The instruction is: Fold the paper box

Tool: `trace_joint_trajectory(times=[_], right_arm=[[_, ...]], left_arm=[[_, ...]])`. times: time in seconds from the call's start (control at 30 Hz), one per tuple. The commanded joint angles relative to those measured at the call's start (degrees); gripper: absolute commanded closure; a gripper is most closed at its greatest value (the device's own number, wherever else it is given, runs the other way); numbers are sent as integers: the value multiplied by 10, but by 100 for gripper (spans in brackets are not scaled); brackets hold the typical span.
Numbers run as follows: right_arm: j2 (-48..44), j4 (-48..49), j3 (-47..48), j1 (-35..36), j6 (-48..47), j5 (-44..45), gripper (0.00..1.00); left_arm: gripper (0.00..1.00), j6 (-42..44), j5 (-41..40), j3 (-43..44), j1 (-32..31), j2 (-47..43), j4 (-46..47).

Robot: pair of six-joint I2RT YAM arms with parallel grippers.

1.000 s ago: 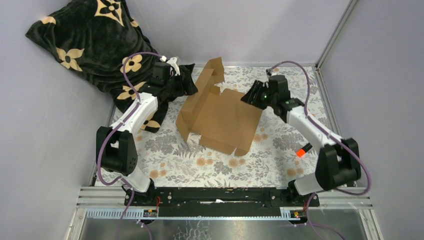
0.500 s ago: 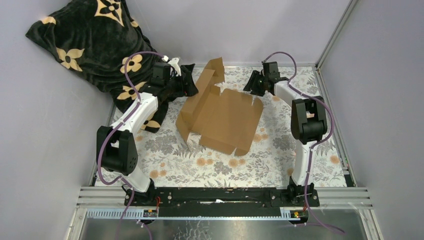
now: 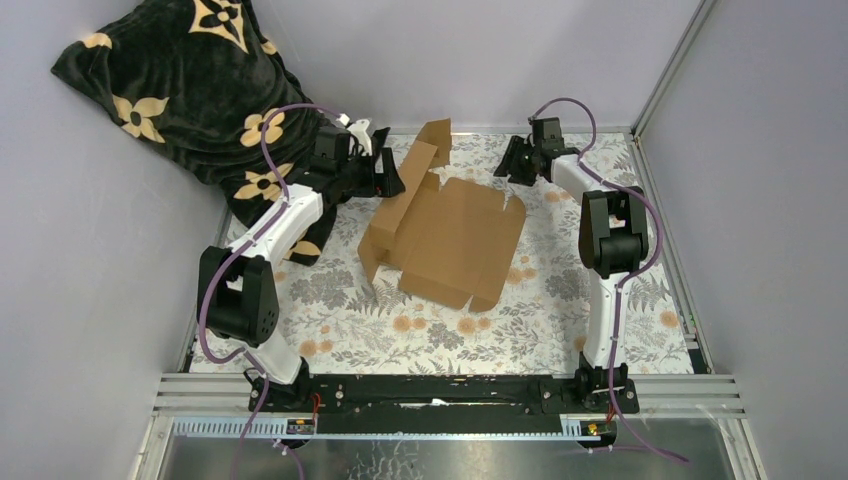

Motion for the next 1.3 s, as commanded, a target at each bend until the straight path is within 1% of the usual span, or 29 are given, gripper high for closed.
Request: trace_joint_trajectory(times=[0.0, 0.5, 0.63, 0.73, 0.8, 0.87, 1.03, 1.27], right_arm=[[4, 10, -18, -5, -10, -1, 46], [-7, 16, -69, -7, -10, -10, 47], [-27, 39, -108, -7, -11, 0, 47], [-19, 5, -87, -7, -23, 0, 48], [-24, 2, -89, -5, -27, 4, 48], [-33, 7, -105, -5, -28, 10, 50], [-55, 15, -159, -5, -31, 18, 61], [-107, 30, -244, 4, -34, 44, 62]], left_arm=[[9, 21, -5, 12, -4, 11, -26], [9, 34, -28, 20, -4, 9, -48], [9, 35, -28, 22, -4, 11, -50], [9, 36, -29, 21, -4, 10, -50], [9, 36, -29, 19, -4, 10, -51], [9, 35, -28, 20, -4, 10, -51], [9, 32, -25, 18, -4, 9, -51], [10, 25, -18, 17, -4, 7, -49]])
